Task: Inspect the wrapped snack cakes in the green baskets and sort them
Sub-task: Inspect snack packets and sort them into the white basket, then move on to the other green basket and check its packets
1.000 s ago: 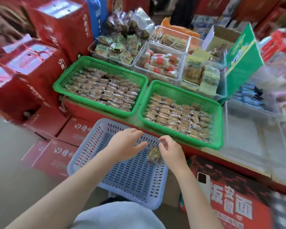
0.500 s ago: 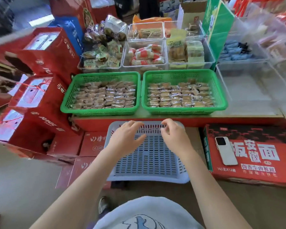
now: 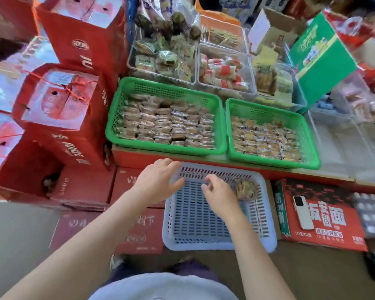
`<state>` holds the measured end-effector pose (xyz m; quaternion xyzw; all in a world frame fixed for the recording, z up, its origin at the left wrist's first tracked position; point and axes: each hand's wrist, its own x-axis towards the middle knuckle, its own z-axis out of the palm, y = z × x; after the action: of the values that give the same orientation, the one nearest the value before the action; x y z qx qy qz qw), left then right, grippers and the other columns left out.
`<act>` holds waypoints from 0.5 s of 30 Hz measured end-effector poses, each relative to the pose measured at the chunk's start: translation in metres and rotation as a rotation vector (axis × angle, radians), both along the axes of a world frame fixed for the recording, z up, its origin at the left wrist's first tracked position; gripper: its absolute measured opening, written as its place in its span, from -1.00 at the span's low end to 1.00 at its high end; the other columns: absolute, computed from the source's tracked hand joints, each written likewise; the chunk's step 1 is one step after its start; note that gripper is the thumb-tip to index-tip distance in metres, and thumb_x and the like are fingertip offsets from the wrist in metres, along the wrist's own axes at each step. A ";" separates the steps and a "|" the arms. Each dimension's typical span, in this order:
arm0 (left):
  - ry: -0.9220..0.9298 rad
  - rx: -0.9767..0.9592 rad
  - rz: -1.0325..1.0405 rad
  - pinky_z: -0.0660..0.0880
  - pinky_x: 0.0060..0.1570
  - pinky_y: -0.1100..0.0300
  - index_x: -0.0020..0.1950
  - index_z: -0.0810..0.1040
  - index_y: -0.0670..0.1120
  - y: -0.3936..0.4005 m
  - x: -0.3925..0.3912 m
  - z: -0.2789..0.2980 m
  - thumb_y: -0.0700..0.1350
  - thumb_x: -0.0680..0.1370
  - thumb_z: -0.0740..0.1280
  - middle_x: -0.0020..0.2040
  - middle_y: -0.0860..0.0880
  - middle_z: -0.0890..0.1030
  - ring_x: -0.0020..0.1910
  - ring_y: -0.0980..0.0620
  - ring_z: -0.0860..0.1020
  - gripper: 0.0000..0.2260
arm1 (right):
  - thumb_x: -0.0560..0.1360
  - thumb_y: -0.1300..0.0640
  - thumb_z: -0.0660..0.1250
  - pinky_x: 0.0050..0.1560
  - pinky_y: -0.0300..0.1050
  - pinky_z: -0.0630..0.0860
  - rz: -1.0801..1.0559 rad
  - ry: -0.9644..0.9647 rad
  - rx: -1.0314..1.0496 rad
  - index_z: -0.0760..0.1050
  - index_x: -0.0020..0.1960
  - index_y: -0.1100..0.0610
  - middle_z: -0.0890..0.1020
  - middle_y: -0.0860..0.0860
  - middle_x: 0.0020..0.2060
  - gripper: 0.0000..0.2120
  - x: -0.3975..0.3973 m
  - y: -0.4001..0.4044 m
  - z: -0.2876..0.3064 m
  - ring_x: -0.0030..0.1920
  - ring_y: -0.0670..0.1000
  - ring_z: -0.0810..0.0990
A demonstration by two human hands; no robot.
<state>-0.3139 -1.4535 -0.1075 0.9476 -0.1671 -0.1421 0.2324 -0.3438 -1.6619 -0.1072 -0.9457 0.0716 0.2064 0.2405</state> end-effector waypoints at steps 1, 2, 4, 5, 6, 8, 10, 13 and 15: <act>0.000 0.000 -0.017 0.46 0.17 0.06 0.51 0.35 0.01 0.002 0.007 -0.004 0.18 0.63 0.23 0.32 -0.02 0.49 0.31 -0.04 0.43 -0.51 | 0.68 -0.03 0.15 -0.20 -0.14 0.44 -0.002 -0.005 -0.005 0.39 0.34 0.04 0.51 -0.05 0.06 -0.71 0.006 0.003 -0.001 -0.07 -0.08 0.51; -0.001 0.001 -0.030 0.47 0.15 0.06 0.50 0.35 0.00 0.002 0.014 -0.008 0.17 0.63 0.24 0.31 -0.03 0.50 0.29 -0.05 0.44 -0.51 | 0.68 -0.02 0.15 -0.14 -0.11 0.44 -0.004 -0.014 -0.012 0.40 0.34 0.06 0.51 -0.03 0.08 -0.71 0.014 0.004 -0.001 -0.03 -0.04 0.52; -0.008 0.008 -0.050 0.47 0.17 0.04 0.52 0.33 -0.02 -0.001 0.030 -0.016 0.16 0.63 0.25 0.31 -0.04 0.50 0.31 -0.07 0.44 -0.50 | 0.68 0.00 0.14 -0.07 -0.10 0.41 -0.004 -0.028 -0.019 0.41 0.34 0.09 0.52 0.01 0.11 -0.71 0.032 0.003 -0.002 0.02 0.01 0.51; -0.020 0.015 -0.060 0.47 0.19 0.04 0.53 0.32 -0.04 -0.004 0.038 -0.020 0.15 0.64 0.24 0.33 -0.05 0.49 0.32 -0.07 0.44 -0.49 | 0.68 0.01 0.14 -0.05 -0.10 0.40 -0.003 -0.041 -0.020 0.41 0.34 0.10 0.53 0.02 0.12 -0.70 0.043 0.001 -0.004 0.04 0.02 0.51; -0.038 0.029 -0.076 0.46 0.21 0.05 0.54 0.30 -0.05 -0.008 0.045 -0.024 0.14 0.64 0.23 0.34 -0.06 0.48 0.34 -0.07 0.43 -0.48 | 0.68 0.03 0.15 -0.05 -0.11 0.40 -0.003 -0.061 -0.023 0.42 0.34 0.11 0.54 0.03 0.13 -0.71 0.056 -0.003 -0.005 0.04 0.02 0.52; -0.059 0.088 -0.137 0.40 0.32 0.04 0.57 0.24 -0.07 -0.019 0.057 -0.034 0.13 0.64 0.23 0.43 -0.08 0.42 0.42 -0.08 0.36 -0.45 | 0.67 0.06 0.17 -0.09 -0.09 0.43 -0.002 -0.080 -0.045 0.44 0.31 0.13 0.57 0.05 0.07 -0.73 0.086 -0.011 -0.009 -0.03 0.04 0.54; -0.059 0.163 -0.214 0.19 0.51 -0.02 0.62 0.12 -0.07 -0.032 0.067 -0.047 0.12 0.63 0.23 0.58 -0.11 0.24 0.57 -0.11 0.18 -0.37 | 0.66 0.10 0.17 -0.16 -0.04 0.47 0.001 -0.076 -0.090 0.45 0.27 0.15 0.57 0.06 -0.01 -0.76 0.119 -0.023 -0.017 -0.14 0.05 0.54; -0.030 0.230 -0.273 -0.10 0.60 -0.11 0.66 -0.04 -0.07 -0.049 0.085 -0.066 0.15 0.61 0.23 0.67 -0.10 -0.04 0.64 -0.10 -0.12 -0.26 | 0.63 0.20 0.19 0.01 0.01 0.51 0.001 -0.096 -0.131 0.47 0.28 0.17 0.57 0.10 0.11 -0.76 0.156 -0.037 -0.032 0.02 0.10 0.56; -0.026 0.267 -0.283 -0.16 0.59 -0.14 0.66 -0.08 -0.08 -0.060 0.099 -0.076 0.17 0.61 0.21 0.67 -0.10 -0.10 0.64 -0.10 -0.19 -0.23 | 0.61 0.25 0.22 0.08 0.00 0.51 0.026 -0.106 -0.140 0.49 0.28 0.16 0.55 0.10 0.20 -0.74 0.172 -0.044 -0.042 0.12 0.11 0.56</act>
<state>-0.2151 -1.5132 -0.1836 0.9388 -0.2813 -0.1819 0.0800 -0.1719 -1.7056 -0.1493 -0.9707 0.0610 0.1536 0.1745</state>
